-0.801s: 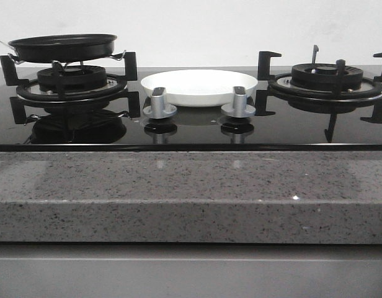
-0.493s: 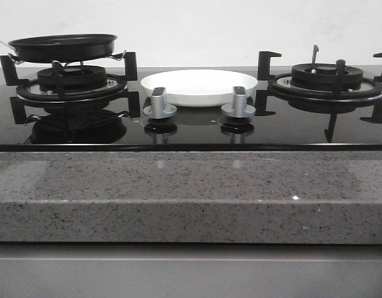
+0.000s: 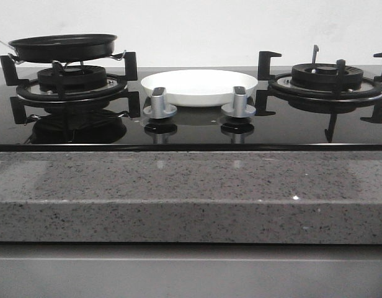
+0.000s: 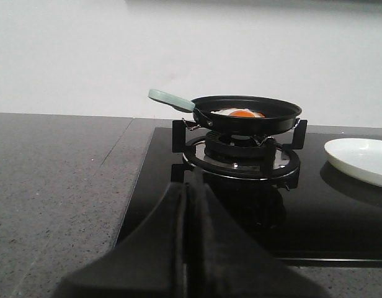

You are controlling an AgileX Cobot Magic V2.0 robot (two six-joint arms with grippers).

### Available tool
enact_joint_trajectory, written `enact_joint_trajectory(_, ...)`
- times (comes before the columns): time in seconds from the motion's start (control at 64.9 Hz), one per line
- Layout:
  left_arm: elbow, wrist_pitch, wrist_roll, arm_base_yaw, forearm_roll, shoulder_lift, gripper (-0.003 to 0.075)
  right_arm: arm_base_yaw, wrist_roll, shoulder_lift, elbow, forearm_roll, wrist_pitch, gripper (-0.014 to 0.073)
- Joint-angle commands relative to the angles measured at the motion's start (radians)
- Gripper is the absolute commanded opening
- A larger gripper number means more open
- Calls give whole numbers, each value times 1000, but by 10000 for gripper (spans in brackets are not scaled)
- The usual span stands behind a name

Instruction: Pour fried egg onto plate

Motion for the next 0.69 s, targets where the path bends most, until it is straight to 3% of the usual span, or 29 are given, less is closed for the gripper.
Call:
enact_joint_trajectory(0.0,5,-79,0,-2,-10,-16,-19,-6,0,-20,-4,-12,-99,-67)
enact_joint_trajectory(0.339,-52,-64,0,-2,-41,-16,-19,-6,0,-20,-33,-12,-37,-67)
enact_joint_trajectory(0.678,-493,305,0,-2,0,134,-19,-6,0,88,-432,16,272,-67)
